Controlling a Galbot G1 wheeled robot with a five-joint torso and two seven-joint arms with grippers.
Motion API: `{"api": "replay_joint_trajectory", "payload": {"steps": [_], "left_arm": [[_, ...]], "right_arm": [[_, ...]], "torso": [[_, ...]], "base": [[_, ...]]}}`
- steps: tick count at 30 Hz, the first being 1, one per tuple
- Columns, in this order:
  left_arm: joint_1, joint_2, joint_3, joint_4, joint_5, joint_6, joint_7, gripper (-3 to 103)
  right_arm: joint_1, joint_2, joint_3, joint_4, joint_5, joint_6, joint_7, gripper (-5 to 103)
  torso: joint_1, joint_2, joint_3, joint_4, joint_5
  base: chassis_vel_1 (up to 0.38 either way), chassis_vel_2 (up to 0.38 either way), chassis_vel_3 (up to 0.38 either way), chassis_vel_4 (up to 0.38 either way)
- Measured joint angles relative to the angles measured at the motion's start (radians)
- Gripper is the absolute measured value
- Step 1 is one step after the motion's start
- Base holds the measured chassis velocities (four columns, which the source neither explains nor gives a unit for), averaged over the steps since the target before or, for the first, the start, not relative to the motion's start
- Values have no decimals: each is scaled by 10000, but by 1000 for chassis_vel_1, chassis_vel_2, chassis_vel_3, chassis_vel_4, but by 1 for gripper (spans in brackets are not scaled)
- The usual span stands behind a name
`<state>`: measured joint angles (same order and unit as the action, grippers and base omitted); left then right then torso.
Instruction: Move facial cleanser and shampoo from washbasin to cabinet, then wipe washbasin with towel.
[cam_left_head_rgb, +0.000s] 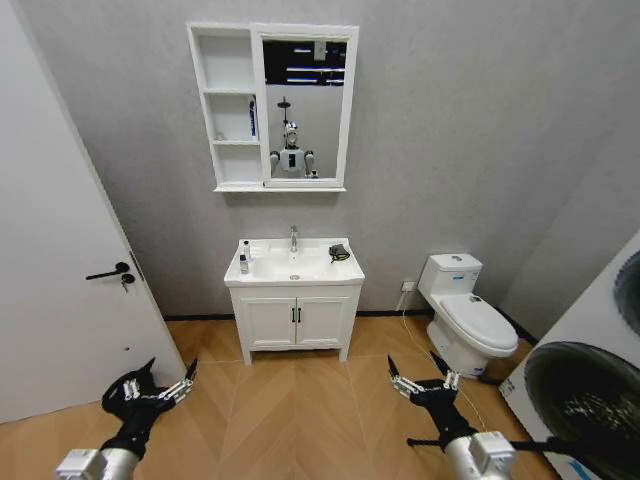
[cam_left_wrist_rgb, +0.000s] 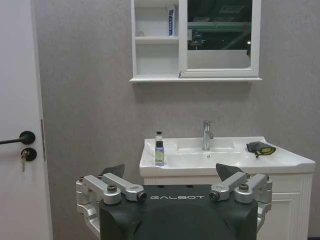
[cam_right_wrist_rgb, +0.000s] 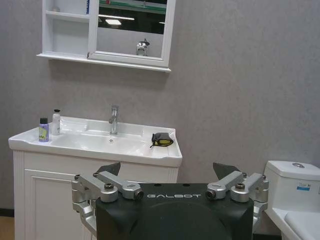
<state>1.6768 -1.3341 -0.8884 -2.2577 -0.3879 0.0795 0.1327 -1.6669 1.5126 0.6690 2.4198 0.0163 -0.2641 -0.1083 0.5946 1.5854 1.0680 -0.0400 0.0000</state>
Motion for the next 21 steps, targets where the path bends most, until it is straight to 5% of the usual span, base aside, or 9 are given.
{"api": "replay_joint_trajectory", "payload": {"steps": [21], "left_arm": [[-7, -72, 66, 26, 290, -139, 80, 100]], "right_arm": [[37, 42, 23, -284, 55, 187, -312, 100]], "torso": [[-5, 4, -2, 0, 0]], "base": [[-41, 38, 42, -42]]}}
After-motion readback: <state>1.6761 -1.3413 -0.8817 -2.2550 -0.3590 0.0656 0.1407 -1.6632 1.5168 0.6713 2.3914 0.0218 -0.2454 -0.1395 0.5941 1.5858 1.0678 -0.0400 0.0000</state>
